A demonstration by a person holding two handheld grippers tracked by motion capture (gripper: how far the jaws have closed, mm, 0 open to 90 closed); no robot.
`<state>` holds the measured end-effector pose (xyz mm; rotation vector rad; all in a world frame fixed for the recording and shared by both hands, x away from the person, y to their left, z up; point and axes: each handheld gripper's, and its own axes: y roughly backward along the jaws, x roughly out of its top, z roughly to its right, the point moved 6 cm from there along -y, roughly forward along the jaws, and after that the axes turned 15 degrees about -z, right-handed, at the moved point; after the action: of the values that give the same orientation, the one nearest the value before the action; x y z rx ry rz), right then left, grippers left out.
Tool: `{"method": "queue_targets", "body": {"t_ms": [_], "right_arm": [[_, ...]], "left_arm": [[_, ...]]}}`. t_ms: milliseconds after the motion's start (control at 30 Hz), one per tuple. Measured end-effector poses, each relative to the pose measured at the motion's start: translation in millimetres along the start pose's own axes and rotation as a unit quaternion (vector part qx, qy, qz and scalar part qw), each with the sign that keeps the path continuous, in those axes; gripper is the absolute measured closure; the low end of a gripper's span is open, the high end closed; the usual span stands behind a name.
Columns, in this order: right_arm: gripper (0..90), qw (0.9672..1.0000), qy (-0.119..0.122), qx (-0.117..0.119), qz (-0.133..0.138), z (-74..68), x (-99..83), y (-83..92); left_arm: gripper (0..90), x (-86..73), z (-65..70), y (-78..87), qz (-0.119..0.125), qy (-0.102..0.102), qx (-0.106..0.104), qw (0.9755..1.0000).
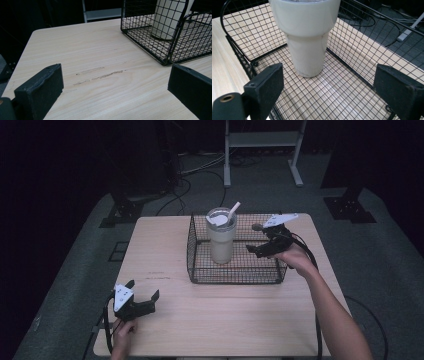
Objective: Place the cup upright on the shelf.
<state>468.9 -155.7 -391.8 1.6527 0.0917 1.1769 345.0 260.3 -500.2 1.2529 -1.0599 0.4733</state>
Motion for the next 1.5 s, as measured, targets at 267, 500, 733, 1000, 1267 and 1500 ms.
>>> {"method": "queue_targets", "body": {"t_ms": [267,500,733,1000,1267,1500], "right_arm": [[9.0,0.9999,0.007,-0.002,0.007,-2.6,-7.5,13.2],[9.0,0.9999,0.015,0.002,0.009,-8.9,-17.4,19.3],[9.0,0.9998,0.018,0.007,0.009,-14.4,-28.3,23.0],[9.0,0.9997,0.017,0.006,0.014,-16.5,-42.4,28.9],[9.0,0.9995,0.012,0.009,0.027,-20.0,-59.0,36.6],[9.0,0.9993,0.01,0.012,0.035,-23.4,-74.5,41.4]], "left_arm": [[0.0,0.0,0.1,-0.2,0.0,0.0,0.001,1.0],[0.0,0.0,0.0,-0.2,-0.001,-0.003,0.001,1.0],[0.0,0.0,0.4,-0.3,-0.001,-0.002,0.0,1.0],[0.0,0.1,0.6,-0.5,-0.001,-0.001,0.0,1.0],[0.0,-0.1,0.5,-0.4,-0.002,-0.004,0.0,1.0],[0.0,-0.1,0.6,-0.5,-0.002,-0.004,0.001,1.0]]}}
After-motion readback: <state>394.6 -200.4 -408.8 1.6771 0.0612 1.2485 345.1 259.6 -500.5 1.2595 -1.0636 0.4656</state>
